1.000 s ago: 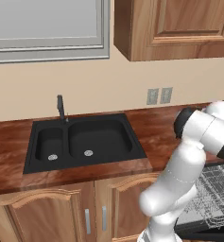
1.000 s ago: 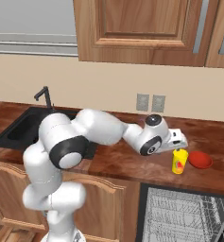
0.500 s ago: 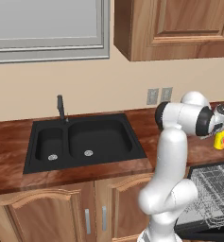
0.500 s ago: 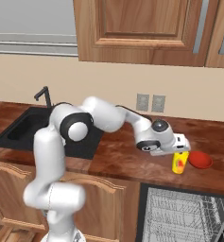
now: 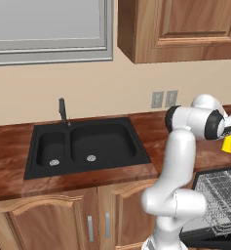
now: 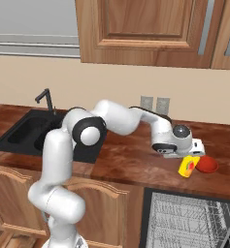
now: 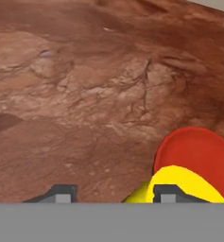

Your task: Pick up the cup and bowl from the counter, place them in the dishwasher, and close the dishwasher door.

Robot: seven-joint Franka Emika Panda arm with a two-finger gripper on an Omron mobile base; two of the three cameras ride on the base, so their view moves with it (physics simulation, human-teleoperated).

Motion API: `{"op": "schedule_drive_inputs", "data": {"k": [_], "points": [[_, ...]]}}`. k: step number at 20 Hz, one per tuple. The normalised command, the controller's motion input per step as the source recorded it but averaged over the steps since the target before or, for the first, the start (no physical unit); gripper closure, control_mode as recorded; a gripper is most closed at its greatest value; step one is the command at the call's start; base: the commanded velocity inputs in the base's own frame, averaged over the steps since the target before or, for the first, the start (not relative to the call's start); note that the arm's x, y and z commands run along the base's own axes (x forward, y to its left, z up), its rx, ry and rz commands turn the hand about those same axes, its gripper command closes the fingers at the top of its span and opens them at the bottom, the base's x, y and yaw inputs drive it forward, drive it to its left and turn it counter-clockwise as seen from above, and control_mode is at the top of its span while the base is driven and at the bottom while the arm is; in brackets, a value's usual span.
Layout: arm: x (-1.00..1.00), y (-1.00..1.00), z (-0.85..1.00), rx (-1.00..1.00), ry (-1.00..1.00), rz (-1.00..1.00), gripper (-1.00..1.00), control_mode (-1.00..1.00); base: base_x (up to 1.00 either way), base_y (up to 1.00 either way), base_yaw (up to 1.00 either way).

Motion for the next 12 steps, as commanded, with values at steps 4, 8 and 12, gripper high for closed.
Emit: {"op": "schedule_drive_inputs", "data": {"k": [4,8,12], "points": [[0.00,0.00,0.09,0.01,0.00,0.00,1.00,-1.00,0.00,0.00,0.00],[0.00,0.00,0.10,0.00,0.00,0.00,1.00,-1.00,0.00,0.00,0.00],[-0.08,0.09,0.16,0.00,0.00,0.00,1.00,-1.00,0.00,0.00,0.00]]}}
